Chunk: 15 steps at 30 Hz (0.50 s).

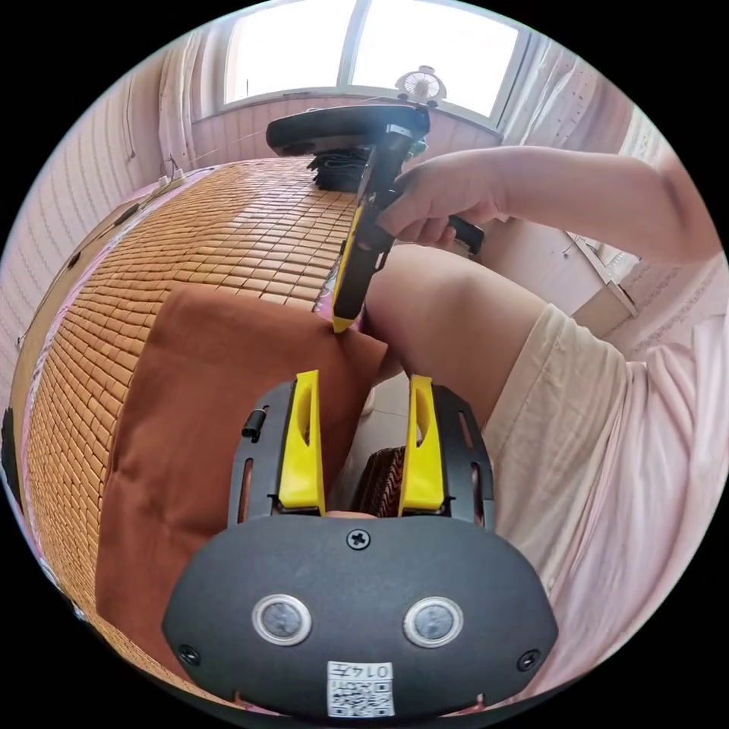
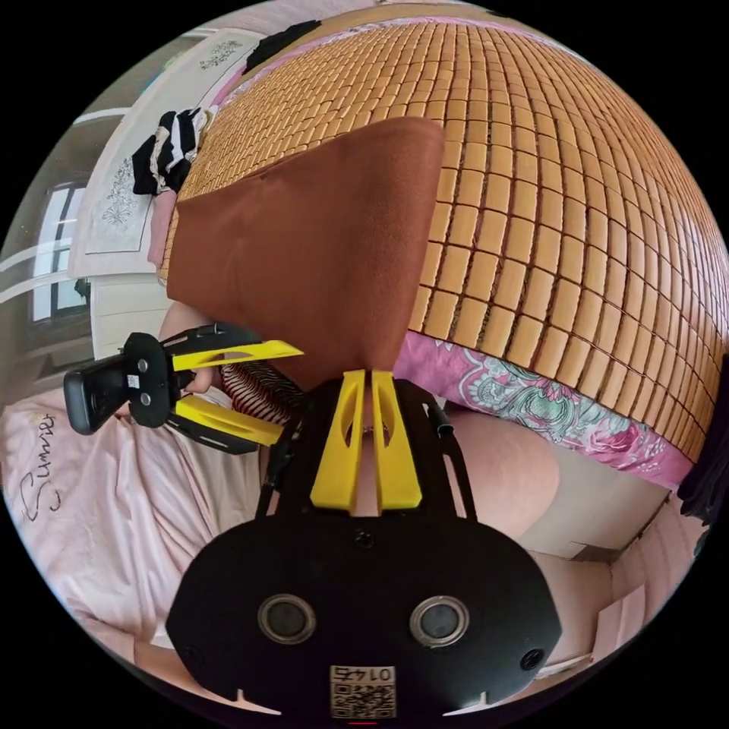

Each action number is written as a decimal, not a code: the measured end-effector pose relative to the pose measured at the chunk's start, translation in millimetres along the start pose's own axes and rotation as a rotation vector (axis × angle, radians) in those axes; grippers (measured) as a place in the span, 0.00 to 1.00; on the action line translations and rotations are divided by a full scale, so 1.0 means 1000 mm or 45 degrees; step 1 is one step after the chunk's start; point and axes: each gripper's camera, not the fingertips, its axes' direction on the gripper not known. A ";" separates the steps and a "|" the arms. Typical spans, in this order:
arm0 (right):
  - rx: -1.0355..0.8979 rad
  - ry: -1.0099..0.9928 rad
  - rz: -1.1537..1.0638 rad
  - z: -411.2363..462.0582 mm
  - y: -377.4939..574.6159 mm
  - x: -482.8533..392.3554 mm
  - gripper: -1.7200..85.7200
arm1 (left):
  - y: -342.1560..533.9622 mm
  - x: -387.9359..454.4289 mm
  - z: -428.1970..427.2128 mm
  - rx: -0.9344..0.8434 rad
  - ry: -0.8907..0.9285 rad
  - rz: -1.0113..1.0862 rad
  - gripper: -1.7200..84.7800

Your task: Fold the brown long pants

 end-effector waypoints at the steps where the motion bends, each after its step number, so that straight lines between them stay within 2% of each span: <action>1: 0.040 -0.061 -0.005 -0.009 0.008 0.007 0.04 | -0.004 0.003 0.003 0.014 -0.001 0.015 0.22; 5: 0.264 -0.287 -0.041 -0.042 0.039 0.027 0.02 | -0.009 0.013 0.003 0.058 -0.117 -0.014 0.24; 8: 0.310 -0.383 -0.040 -0.041 0.050 0.044 0.02 | -0.002 0.021 -0.002 0.090 -0.322 -0.029 0.19; 12: 0.415 -0.504 -0.016 -0.041 0.064 0.069 0.02 | 0.008 0.009 -0.010 0.100 -0.246 -0.140 0.11; 14: 0.706 -0.715 0.024 -0.057 0.085 0.100 0.04 | 0.016 0.001 -0.014 0.108 -0.187 -0.176 0.08; 15: 0.775 -0.726 0.032 -0.060 0.090 0.107 0.04 | 0.019 0.000 -0.016 0.119 -0.166 -0.175 0.07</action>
